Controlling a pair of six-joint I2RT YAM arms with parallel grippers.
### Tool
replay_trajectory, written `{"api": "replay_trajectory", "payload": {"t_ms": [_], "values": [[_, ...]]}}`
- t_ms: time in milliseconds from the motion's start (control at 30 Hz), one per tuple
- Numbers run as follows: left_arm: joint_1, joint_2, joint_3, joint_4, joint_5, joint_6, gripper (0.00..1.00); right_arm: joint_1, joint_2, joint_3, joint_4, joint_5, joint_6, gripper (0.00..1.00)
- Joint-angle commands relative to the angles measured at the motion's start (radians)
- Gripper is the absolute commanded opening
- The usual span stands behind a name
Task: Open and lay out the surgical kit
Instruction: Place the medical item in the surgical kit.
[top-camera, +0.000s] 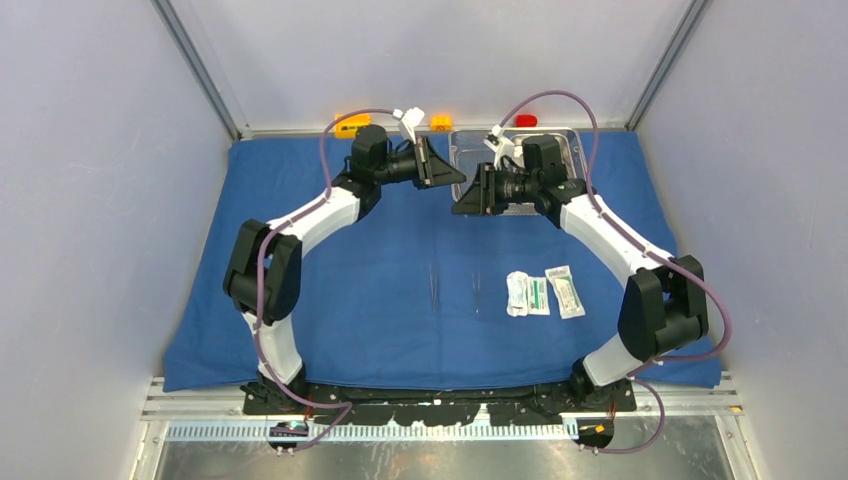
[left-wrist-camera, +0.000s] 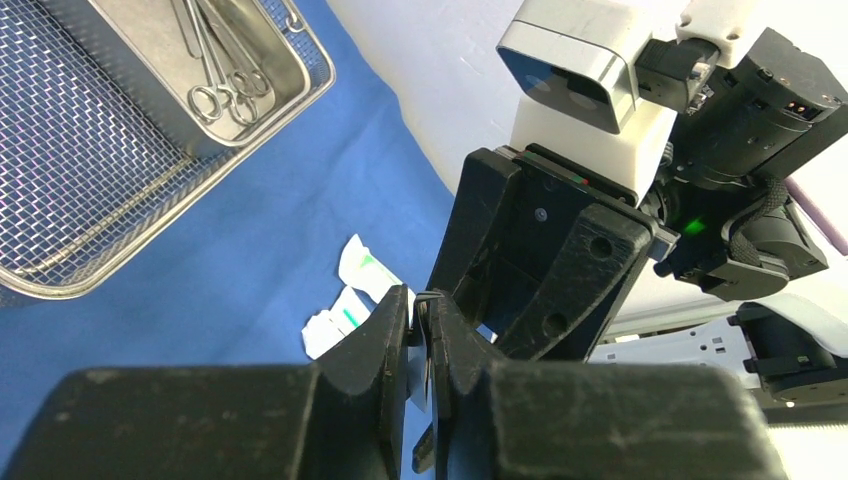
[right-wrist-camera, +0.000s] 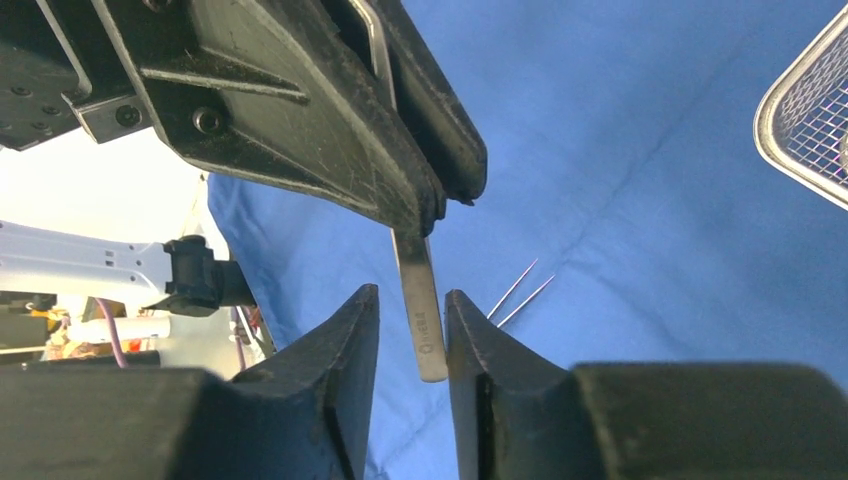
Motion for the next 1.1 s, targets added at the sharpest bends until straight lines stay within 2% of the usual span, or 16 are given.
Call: {"api": "replay_trajectory", "payload": {"t_ms": [0,67,233,400,467,567,800,1067], "values": [[0.004,-0.039,-0.001,0.075,0.028,-0.017,0.0,-0.007,-0.022,0.006,0.051,-0.031,0.013,0.32],[0.004,-0.038,0.0,0.075,0.027,-0.019,0.0,-0.008,-0.021,0.006,0.051,-0.031,0.014,0.28],[0.005,-0.035,0.003,0.085,0.027,-0.028,0.0,-0.012,-0.016,0.003,0.048,-0.029,0.012,0.25],[0.005,-0.039,0.007,0.052,0.005,-0.015,0.01,-0.013,-0.019,0.003,0.047,-0.017,0.014,0.02],[0.005,-0.042,0.016,0.003,-0.02,0.008,0.07,-0.012,-0.019,0.008,0.039,0.009,0.021,0.01],[0.005,-0.055,0.035,-0.1,-0.073,0.042,0.23,-0.012,-0.02,0.013,0.029,0.045,0.025,0.01],[-0.002,-0.089,0.07,-0.279,-0.195,0.08,0.47,-0.007,-0.018,0.023,-0.018,0.163,0.011,0.01],[-0.041,-0.05,0.194,-0.461,-0.274,0.113,0.56,0.016,-0.015,0.03,-0.044,0.239,-0.001,0.01]]}}
